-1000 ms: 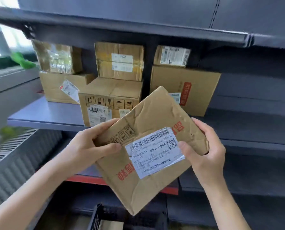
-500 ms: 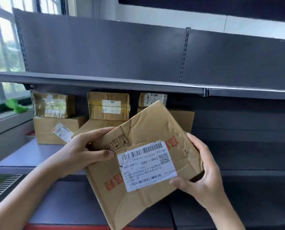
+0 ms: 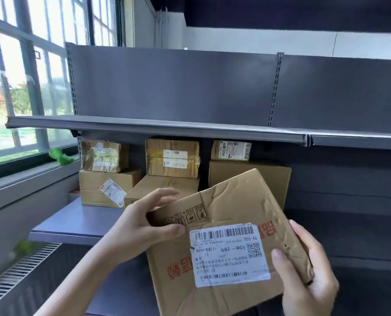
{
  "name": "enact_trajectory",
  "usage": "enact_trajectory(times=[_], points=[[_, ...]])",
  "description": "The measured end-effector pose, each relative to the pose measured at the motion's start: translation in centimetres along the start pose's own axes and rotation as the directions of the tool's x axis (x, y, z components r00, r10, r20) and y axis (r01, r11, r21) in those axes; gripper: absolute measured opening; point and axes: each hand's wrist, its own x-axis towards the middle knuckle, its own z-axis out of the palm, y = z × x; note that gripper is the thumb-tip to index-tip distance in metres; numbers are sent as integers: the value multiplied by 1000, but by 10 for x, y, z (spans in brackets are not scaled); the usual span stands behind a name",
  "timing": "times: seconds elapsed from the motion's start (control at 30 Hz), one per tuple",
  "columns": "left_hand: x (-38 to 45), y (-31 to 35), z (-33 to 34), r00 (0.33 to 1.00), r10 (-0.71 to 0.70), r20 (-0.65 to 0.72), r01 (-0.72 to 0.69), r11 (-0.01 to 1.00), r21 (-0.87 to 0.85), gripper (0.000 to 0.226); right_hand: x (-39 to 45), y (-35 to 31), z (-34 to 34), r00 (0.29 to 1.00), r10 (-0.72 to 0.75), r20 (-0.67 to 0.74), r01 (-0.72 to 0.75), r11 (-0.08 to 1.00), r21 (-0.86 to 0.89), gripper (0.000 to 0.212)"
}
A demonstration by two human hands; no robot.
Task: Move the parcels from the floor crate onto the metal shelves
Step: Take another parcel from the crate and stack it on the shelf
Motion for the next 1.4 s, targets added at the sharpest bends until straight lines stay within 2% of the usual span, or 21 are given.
enact_trajectory(times=[0.1,0.17,0.27,0.33,0.4,0.5,0.6,0.67,0.77,0.83,0.97,1.1,1.23,1.3,1.4], points=[[-3,-4,2,970,44,-238,-68,993,-94,61,-4,8,7,986,73,-150,-67,997,42,52],[-7,-1,5,939,97,-329,-169,965,-199,63,-5,12,11,954,143,-263,-127,989,78,52],[-12,3,14,926,150,-346,-264,913,-310,67,-7,12,24,884,256,-392,-206,965,165,44],[-11,5,20,919,187,-347,-303,899,-316,59,-7,10,34,830,324,-453,-233,941,246,44],[-8,8,21,906,203,-372,-323,899,-295,52,-7,7,42,807,356,-471,-239,926,292,44],[-2,14,14,876,255,-410,-388,877,-284,45,-10,6,45,852,360,-379,-243,915,323,44],[0,15,6,851,296,-434,-439,854,-279,42,-9,6,39,955,257,-147,-210,937,280,49],[-1,13,1,835,287,-470,-456,839,-297,41,-7,6,35,987,159,13,-158,962,222,58],[-6,10,-1,814,280,-508,-479,820,-315,43,-3,3,28,981,61,186,-99,975,199,73],[-8,8,0,811,282,-513,-491,805,-333,43,0,2,24,960,38,277,-87,982,166,94],[-11,2,1,808,277,-521,-493,802,-338,40,2,3,21,913,-2,408,-47,993,109,120],[-12,0,-1,805,273,-526,-489,808,-329,44,4,5,19,875,-187,447,190,981,38,104],[-12,0,1,808,280,-518,-481,821,-307,42,4,4,18,891,-204,405,229,973,-14,86],[-12,-1,3,806,264,-530,-453,851,-265,33,3,5,16,913,-194,359,222,974,-37,84],[-12,-1,8,765,206,-610,-361,922,-142,24,-1,11,15,938,-159,309,176,984,-27,83]])
